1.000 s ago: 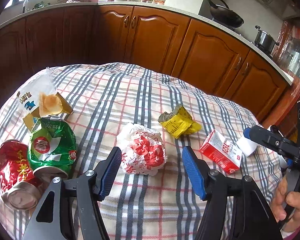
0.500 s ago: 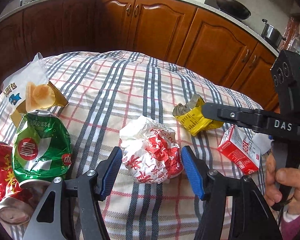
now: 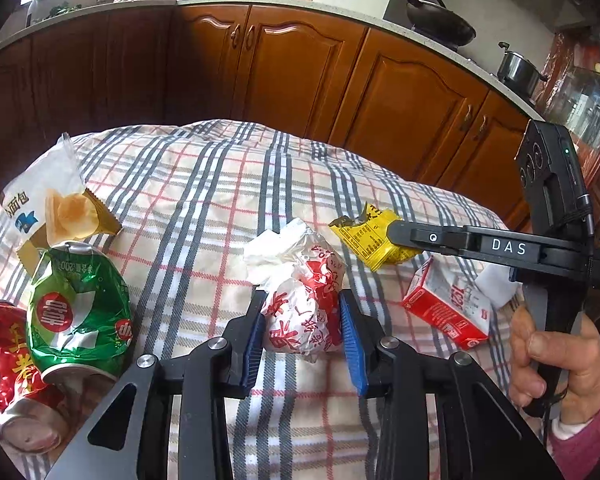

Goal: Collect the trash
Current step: 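Grasp the red-printed white bag with the left tool while the right tool grasps the yellow snack bag, then carry both bags over the bin and open both tools to drop them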

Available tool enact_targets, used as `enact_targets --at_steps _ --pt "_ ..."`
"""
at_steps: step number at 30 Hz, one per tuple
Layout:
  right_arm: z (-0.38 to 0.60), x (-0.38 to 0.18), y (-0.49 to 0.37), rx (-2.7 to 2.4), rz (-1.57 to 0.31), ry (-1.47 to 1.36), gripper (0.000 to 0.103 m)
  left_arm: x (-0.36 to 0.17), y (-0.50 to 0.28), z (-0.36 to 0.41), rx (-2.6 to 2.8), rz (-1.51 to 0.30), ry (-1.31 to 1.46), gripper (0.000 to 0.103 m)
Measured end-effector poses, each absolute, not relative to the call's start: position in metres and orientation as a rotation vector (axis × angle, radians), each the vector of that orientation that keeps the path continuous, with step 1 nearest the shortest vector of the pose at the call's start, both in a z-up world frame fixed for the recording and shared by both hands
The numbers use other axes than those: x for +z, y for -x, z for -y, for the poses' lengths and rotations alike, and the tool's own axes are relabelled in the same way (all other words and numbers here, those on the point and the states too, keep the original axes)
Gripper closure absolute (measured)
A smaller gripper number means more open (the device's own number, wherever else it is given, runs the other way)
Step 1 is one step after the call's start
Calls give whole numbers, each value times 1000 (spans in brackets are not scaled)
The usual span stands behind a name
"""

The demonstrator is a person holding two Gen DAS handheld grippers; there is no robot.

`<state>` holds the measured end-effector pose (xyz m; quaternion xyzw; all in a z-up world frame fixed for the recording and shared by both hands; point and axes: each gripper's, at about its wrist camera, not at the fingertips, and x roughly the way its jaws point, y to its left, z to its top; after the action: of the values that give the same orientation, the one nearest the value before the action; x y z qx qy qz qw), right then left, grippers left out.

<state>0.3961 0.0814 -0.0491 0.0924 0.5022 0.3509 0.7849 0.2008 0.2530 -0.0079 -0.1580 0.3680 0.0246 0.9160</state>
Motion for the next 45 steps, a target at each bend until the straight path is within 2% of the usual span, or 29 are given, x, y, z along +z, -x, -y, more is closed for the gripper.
enact_targets --at_steps 4,15,45 --pt "-62 -31 -390 744 -1033 -242 91 5 -196 -245 21 -726 326 70" --pt "25 10 -356 656 -924 -336 92 28 -202 -208 -133 -684 332 69" --pt "240 8 -257 283 -809 -505 94 27 -265 -40 -475 -770 169 69"
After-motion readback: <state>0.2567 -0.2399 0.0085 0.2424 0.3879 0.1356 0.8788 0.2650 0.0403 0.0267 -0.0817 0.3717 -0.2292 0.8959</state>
